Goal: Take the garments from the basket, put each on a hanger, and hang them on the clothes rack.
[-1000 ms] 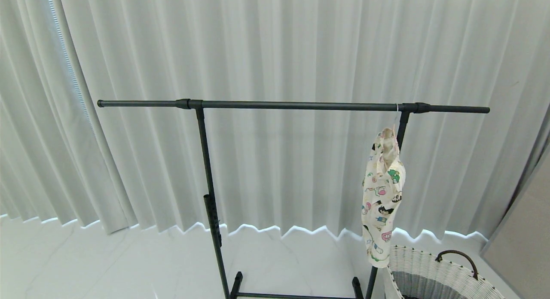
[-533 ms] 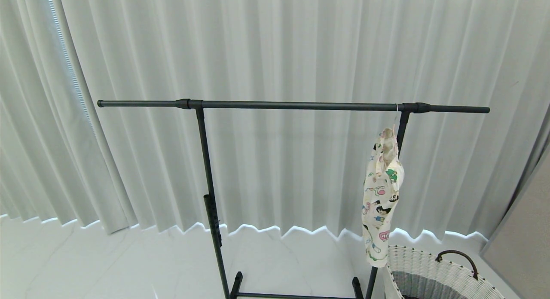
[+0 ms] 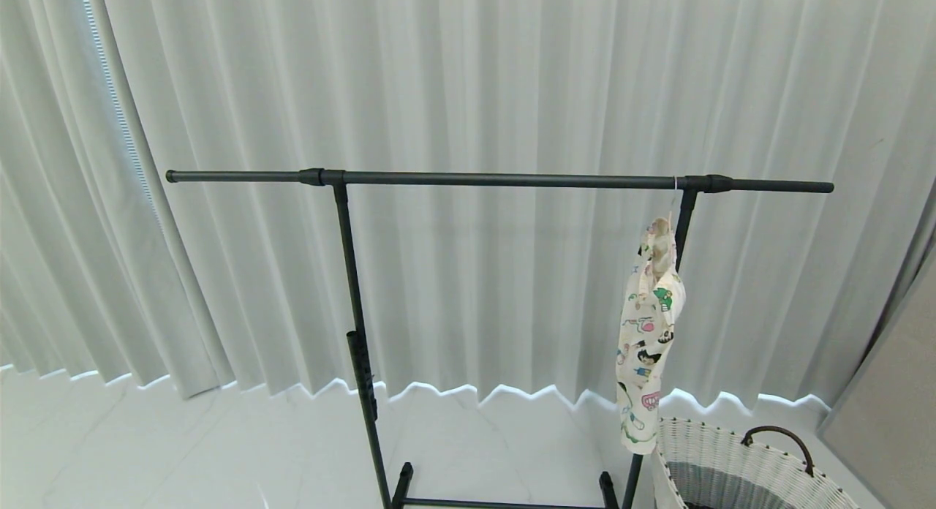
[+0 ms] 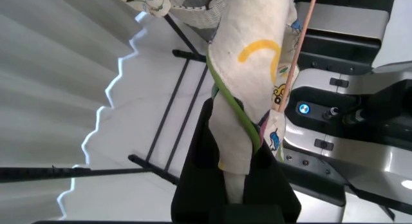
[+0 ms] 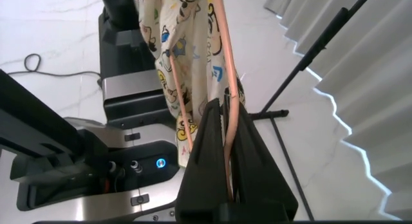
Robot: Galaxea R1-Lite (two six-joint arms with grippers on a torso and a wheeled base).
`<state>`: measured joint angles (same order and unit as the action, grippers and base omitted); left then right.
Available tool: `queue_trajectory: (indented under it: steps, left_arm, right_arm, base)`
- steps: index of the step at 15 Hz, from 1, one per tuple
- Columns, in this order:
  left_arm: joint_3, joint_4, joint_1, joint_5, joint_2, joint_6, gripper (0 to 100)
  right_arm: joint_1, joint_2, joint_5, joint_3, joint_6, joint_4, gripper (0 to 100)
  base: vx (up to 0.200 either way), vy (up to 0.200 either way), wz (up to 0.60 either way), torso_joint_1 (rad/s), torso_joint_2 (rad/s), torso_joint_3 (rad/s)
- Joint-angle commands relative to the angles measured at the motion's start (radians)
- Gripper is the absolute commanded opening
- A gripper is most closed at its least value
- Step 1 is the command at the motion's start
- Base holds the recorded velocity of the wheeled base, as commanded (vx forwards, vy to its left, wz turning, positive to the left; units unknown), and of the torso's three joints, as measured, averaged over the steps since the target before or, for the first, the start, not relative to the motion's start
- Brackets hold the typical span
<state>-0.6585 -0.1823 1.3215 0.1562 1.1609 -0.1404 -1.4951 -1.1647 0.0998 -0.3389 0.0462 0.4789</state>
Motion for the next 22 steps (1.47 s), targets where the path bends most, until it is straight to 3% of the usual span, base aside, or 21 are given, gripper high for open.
queue_trajectory:
  steps: [1,2,4,6,8,12,16,22]
  left_arm:
    - [0.002,0.001,-0.008,0.006,-0.001,0.001,0]
    - [0.004,0.001,-0.019,0.026,0.0,-0.001,0]
    - [0.011,0.001,-0.021,0.134,0.003,-0.008,0]
    - [0.031,0.001,-0.021,0.247,-0.01,-0.057,0]
    - [0.05,0.001,-0.03,0.281,-0.041,-0.105,0]
    - [0.037,0.001,-0.123,0.382,-0.079,-0.103,0]
    - [-0.072,0.001,-0.262,0.388,-0.064,-0.097,0]
    - [-0.164,0.098,-0.303,0.387,-0.036,-0.064,0]
  right_arm:
    - [-0.001,-0.003,0.001,-0.002,0.0,0.001,0]
    - [-0.001,-0.003,0.003,-0.002,-0.002,0.001,100]
    - [0.001,-0.003,0.012,-0.003,-0.002,0.0,100]
    - [0.004,-0.001,0.069,-0.003,-0.002,-0.01,100]
    - [0.026,0.0,0.092,0.0,-0.002,-0.016,100]
    - [0.213,-0.021,0.097,0.006,-0.002,-0.019,100]
    - [0.354,-0.136,0.097,-0.075,0.017,-0.01,100]
    - [0.346,-0.435,0.133,-0.373,0.15,0.03,100]
  base:
    - [0.0,0.0,0.0,0.0,0.0,0.0]
    - [0.0,0.0,0.0,0.0,0.0,0.0]
    - [0.0,0.0,0.0,0.0,0.0,0.0]
    - [0.0,0.0,0.0,0.0,0.0,0.0]
    - [0.0,0.0,0.0,0.0,0.0,0.0]
    - [0.0,0.0,0.0,0.0,0.0,0.0]
    - [0.0,0.0,0.0,0.0,0.0,0.0]
    - [0.0,0.0,0.0,0.0,0.0,0.0]
